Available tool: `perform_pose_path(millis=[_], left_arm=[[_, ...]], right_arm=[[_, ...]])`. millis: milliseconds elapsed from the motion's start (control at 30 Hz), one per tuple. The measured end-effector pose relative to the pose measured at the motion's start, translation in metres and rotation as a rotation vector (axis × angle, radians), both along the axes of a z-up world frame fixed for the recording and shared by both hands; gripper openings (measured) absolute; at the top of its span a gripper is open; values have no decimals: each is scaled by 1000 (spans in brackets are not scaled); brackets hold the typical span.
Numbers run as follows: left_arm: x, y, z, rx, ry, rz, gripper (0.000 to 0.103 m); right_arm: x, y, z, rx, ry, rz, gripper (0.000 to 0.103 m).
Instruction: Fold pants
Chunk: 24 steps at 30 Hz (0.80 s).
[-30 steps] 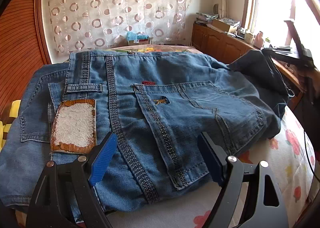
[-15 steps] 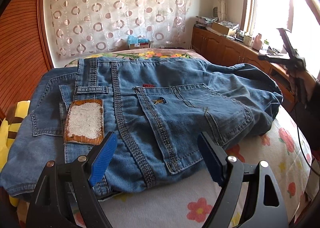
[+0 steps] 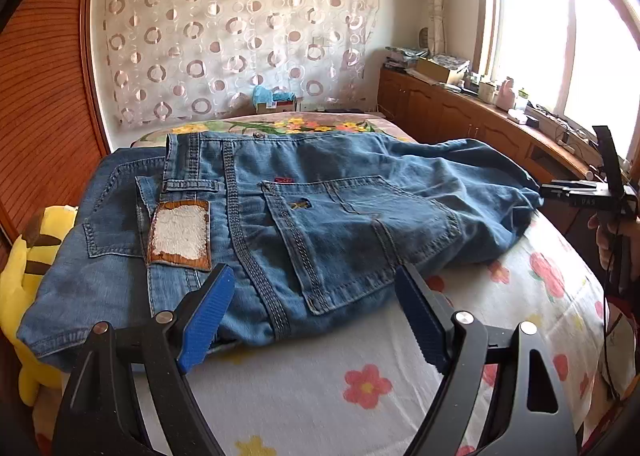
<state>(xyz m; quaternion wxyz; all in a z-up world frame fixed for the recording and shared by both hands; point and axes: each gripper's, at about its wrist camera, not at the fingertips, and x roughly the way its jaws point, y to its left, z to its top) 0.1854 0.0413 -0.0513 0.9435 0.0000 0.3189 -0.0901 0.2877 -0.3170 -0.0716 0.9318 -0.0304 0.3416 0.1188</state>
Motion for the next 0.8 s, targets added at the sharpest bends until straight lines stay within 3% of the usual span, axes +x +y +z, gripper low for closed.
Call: perform_pose_path(millis=[167, 300, 800], left_arm=[[-13, -1, 2, -6, -7, -7, 83], [-22, 2, 0, -15, -10, 3, 83], [-52, 9, -3, -10, -20, 35, 83]], right_arm=[[-1, -14, -1, 65, 37, -4, 68], [8, -21, -5, 91, 71, -11, 75], [38, -36, -14, 303, 124, -72, 76]])
